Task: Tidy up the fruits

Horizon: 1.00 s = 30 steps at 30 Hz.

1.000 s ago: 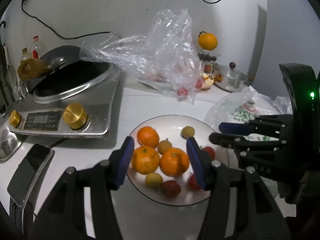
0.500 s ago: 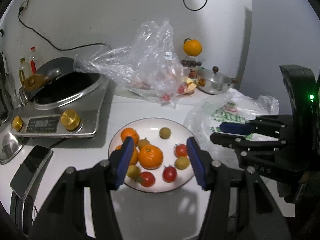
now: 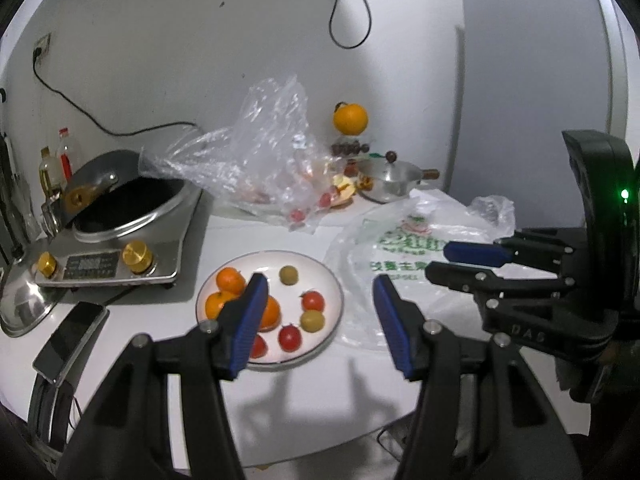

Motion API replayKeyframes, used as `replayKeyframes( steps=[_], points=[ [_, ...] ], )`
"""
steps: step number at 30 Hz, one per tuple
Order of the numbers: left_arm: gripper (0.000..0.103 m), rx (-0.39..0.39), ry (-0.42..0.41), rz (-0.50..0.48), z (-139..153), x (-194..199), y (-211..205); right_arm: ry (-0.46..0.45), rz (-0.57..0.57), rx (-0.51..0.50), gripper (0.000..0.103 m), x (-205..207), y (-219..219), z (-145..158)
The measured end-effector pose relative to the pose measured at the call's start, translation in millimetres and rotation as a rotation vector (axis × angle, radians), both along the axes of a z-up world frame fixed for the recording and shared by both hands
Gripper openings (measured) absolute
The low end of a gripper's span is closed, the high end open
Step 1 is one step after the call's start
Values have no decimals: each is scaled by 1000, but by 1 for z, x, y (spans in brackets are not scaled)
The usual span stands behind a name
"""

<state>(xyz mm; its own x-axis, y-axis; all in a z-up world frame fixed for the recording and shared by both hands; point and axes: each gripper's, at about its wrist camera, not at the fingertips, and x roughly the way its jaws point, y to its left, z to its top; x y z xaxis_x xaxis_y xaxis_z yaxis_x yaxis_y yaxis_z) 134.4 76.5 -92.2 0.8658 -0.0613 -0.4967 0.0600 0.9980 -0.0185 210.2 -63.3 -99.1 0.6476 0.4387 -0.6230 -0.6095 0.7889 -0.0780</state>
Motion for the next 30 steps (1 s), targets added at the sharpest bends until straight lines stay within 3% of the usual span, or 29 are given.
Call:
replayKeyframes(
  steps=[9, 13, 19, 23, 25, 28, 30],
  points=[
    [56, 5, -41, -44, 16, -30, -33, -78, -28, 28, 29, -40, -34, 26],
    [56, 15, -76, -62, 28, -45, -45, -118, -47, 48, 37, -57, -48, 39],
    [56, 13, -132, -46, 46, -70, -52, -171, -63, 77, 37, -81, -64, 54],
    [84, 18, -190, -40, 59, -90, -57, -209, -67, 105, 37, -99, -72, 65],
    [86, 20, -223, -36, 66, -101, -59, -226, -72, 128, 40, -109, -77, 71],
    [93, 24, -265, -21, 78, -114, -60, -260, -87, 164, 58, -121, -85, 82],
    [93, 23, -287, -15, 86, -122, -60, -285, -98, 189, 60, -130, -91, 90]
  ],
)
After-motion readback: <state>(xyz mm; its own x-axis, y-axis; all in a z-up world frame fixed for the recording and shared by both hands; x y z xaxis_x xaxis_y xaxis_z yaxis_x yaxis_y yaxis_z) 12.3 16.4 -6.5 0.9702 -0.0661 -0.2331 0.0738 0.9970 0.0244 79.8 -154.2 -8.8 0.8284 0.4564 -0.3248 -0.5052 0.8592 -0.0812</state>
